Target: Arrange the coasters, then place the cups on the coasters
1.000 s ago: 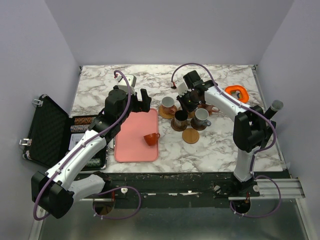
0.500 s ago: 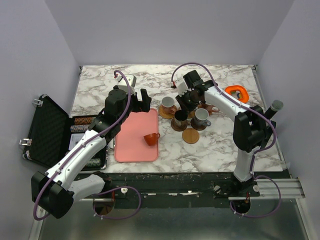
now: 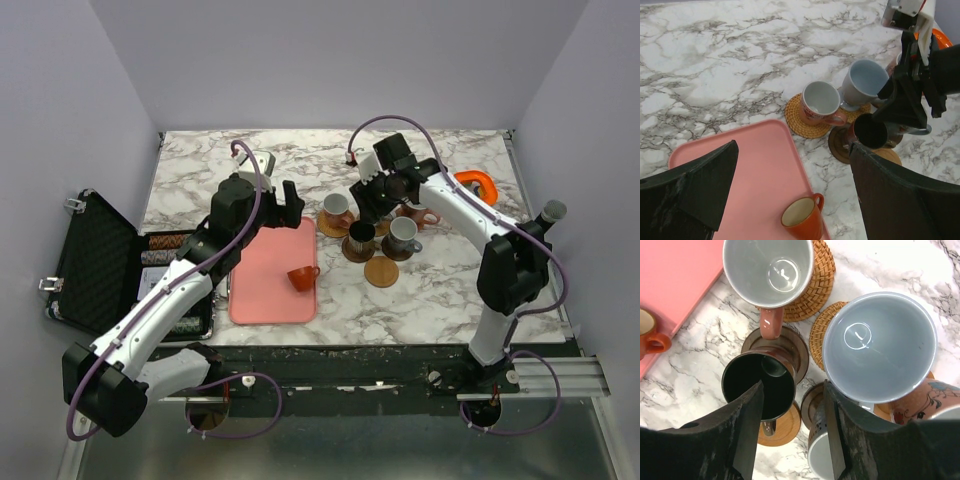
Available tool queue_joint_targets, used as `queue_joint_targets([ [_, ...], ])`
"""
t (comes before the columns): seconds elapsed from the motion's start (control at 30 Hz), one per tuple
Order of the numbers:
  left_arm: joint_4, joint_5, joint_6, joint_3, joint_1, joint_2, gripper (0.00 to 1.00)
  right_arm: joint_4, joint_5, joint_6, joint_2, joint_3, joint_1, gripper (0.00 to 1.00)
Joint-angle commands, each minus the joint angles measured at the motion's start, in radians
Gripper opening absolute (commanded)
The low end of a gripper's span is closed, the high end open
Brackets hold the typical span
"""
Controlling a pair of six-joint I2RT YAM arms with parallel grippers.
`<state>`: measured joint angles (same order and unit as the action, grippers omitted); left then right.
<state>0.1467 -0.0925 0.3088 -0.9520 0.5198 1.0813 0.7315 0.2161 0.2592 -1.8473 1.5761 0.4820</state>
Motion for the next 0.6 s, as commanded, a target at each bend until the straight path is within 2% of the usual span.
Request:
queue_joint_targets([
  [0.0, 0.070, 0.127, 0.052, 0.016, -0.003, 0.003, 0.99, -0.037, 0.022, -0.018, 0.078, -0.034, -0.010, 0.59],
  [0.27, -0.047, 0.390, 0.136, 0.274, 0.000, 0.009, 0.98, -0.095, 0.075, -0.061, 0.218, -0.108, -0.010, 0.60],
  [0.57, -0.113, 0.359, 0.093, 0.294, 0.045, 0.141, 0.96, -0.142, 0.129, -0.077, 0.355, -0.224, -0.010, 0.61],
])
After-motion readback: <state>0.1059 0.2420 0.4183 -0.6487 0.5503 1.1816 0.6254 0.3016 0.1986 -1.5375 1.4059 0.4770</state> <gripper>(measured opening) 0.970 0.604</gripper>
